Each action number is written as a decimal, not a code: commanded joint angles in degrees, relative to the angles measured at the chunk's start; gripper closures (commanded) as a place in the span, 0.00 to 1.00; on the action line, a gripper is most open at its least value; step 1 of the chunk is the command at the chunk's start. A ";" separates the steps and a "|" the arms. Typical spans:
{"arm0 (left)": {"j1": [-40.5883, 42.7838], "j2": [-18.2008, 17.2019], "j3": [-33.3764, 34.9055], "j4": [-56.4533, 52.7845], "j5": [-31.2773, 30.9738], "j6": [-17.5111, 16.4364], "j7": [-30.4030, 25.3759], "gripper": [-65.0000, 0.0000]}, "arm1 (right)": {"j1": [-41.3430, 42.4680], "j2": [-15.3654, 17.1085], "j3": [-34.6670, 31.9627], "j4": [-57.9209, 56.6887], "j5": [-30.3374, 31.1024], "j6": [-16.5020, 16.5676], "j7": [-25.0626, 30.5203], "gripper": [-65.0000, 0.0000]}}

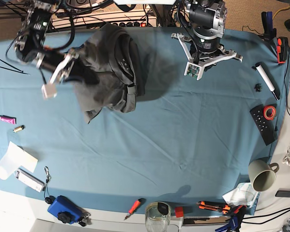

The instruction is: Fold the T-shirt properly

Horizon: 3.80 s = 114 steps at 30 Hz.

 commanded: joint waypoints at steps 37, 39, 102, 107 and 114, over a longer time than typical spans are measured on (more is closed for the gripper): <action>0.33 0.13 0.15 0.92 -0.17 -0.02 -1.55 1.00 | 20.09 -1.68 -27.87 -17.03 -21.66 0.08 2.14 0.98; 0.33 0.15 0.15 0.92 -0.15 -0.02 -1.57 1.00 | 20.09 -2.80 -28.94 -17.07 -27.23 -1.40 3.72 0.98; 1.42 -0.04 -7.45 0.92 -3.17 -0.02 -3.45 1.00 | 2.49 10.19 11.74 3.72 2.65 0.08 0.95 0.98; 1.46 -0.02 -20.09 0.92 -14.86 -3.50 -3.91 1.00 | -5.40 10.14 18.32 10.69 2.65 0.08 0.95 0.98; 4.66 -0.02 -34.51 0.92 -27.69 -8.87 -2.43 1.00 | -14.38 9.07 25.66 13.55 2.65 0.08 0.95 0.98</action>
